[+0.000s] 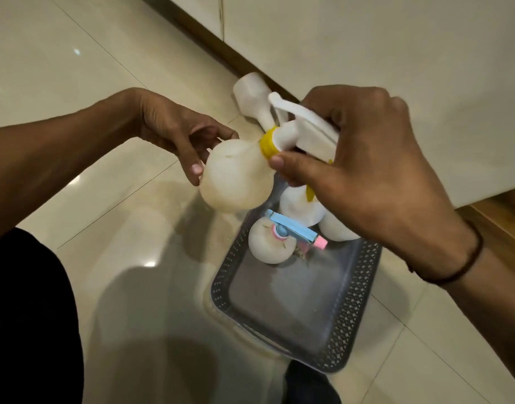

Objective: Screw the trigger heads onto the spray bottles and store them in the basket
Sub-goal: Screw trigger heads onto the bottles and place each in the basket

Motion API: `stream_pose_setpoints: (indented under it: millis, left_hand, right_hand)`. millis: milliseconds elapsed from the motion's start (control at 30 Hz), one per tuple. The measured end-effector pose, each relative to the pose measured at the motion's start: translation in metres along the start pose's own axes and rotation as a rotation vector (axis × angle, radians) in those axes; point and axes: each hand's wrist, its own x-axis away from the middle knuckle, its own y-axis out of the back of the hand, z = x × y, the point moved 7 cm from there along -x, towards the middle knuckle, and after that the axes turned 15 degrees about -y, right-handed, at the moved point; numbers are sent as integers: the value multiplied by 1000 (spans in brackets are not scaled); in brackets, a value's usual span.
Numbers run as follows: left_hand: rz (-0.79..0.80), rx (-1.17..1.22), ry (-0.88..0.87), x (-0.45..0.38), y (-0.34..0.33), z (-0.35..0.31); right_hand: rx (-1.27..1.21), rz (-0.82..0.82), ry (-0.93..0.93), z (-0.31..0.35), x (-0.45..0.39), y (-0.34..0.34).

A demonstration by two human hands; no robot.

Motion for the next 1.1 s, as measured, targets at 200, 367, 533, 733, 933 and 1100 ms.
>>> stream_pose_setpoints:
  millis: [200,367,533,733,933,1100]
  left_hand:
    - [-26,-122,102,-5,0,5]
    - [-308,-233,158,5,30,15]
    - [-403,-260,218,13,39,22]
    - [-438,-301,263,16,44,29]
    - [-475,-315,254,11,45,26]
    - [-501,-324,202,2,44,18]
  right_hand:
    - [231,208,73,21,52,-5]
    - [399,372,70,6,99,-41]
    - [535,389,58,-36,123,-82]
    - [485,366,-61,-75,125,-102]
    - [665,285,-29,-60,130,-87]
    - [601,117,8,-25,126,-71]
